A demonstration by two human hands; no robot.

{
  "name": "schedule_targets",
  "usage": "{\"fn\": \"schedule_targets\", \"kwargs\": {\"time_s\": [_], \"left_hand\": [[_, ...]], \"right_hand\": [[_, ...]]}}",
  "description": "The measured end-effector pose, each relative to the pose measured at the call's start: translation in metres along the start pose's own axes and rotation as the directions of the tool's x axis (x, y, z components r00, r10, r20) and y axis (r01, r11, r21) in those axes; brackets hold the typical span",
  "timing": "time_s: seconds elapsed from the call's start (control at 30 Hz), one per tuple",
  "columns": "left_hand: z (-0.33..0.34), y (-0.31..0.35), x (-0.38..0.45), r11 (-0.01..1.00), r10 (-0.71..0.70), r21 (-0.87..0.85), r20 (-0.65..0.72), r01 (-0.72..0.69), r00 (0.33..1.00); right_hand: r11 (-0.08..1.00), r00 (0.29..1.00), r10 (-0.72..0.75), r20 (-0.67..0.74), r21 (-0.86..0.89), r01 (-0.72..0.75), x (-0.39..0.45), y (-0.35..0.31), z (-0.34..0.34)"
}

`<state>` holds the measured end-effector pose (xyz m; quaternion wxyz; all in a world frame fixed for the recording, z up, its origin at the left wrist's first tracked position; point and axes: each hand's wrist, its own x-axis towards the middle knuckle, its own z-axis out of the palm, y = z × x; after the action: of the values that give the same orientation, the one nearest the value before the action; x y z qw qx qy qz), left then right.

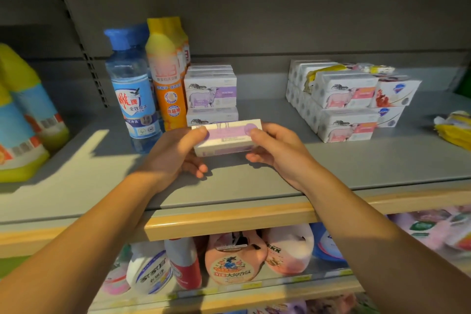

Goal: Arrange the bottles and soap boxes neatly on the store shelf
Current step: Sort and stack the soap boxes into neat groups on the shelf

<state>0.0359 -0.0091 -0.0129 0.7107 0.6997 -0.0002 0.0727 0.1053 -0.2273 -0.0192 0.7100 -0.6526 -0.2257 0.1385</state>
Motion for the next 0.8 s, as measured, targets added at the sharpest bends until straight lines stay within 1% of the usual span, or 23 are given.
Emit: {"fn": "schedule_targets", "kwargs": {"time_s": [0.07, 0.17, 0.3, 0.37, 0.43, 0.53, 0.6, 0.67, 0.7, 0.73, 0.8], "left_hand": [[-0.001, -0.001, 0.000, 0.999, 0.006, 0.034, 0.034, -0.007, 0.999], [-0.001, -0.003, 0.001, 0.991, 0.012, 0.130, 0.062, -0.020, 0.998], [0.000, -0.002, 0.001, 0.985, 0.035, 0.165, 0.027, -0.039, 0.999], [0.000, -0.001, 0.001, 0.989, 0.037, 0.140, 0.004, -0.037, 0.999], [-0.001, -0.001, 0.000, 0.994, 0.036, 0.102, 0.030, -0.039, 0.999], [-0.003, -0.003, -0.002, 0.990, 0.079, 0.113, 0.082, -0.088, 0.993], [-0.004, -0.004, -0.003, 0.975, 0.120, 0.181, 0.076, -0.132, 0.990], [-0.004, -0.002, -0.003, 0.910, 0.190, 0.370, 0.034, -0.189, 0.981], [-0.004, 0.000, -0.003, 0.856, 0.230, 0.472, 0.017, -0.211, 0.973], [-0.002, 0.002, -0.003, 0.819, 0.261, 0.526, 0.012, -0.228, 0.965], [0.001, 0.006, -0.005, 0.805, 0.310, 0.524, 0.028, -0.278, 0.950]], "right_hand": [[0.995, 0.998, 0.028, -0.056, -0.092, -0.033, 0.000, -0.002, 0.002], [0.989, 0.996, 0.043, -0.077, -0.140, -0.054, -0.001, -0.004, 0.004], [0.990, 0.996, 0.031, -0.081, -0.138, -0.042, -0.001, -0.004, 0.004], [0.998, 0.997, 0.028, -0.069, -0.053, -0.032, -0.001, -0.005, 0.002], [0.999, 0.997, 0.023, -0.070, 0.043, -0.020, 0.000, -0.003, 0.001], [0.998, 0.994, -0.042, -0.099, -0.046, 0.038, 0.000, 0.000, 0.001], [0.997, 0.995, -0.074, -0.072, -0.029, 0.073, -0.001, 0.001, 0.001], [0.994, 0.993, -0.107, -0.049, -0.035, 0.106, -0.002, 0.002, 0.001], [0.989, 0.991, -0.129, -0.042, -0.080, 0.125, -0.004, 0.002, 0.001], [0.980, 0.988, -0.149, -0.033, -0.137, 0.143, -0.004, 0.003, 0.002], [0.946, 0.982, -0.188, -0.018, -0.274, 0.176, -0.005, 0.002, 0.005]]}}
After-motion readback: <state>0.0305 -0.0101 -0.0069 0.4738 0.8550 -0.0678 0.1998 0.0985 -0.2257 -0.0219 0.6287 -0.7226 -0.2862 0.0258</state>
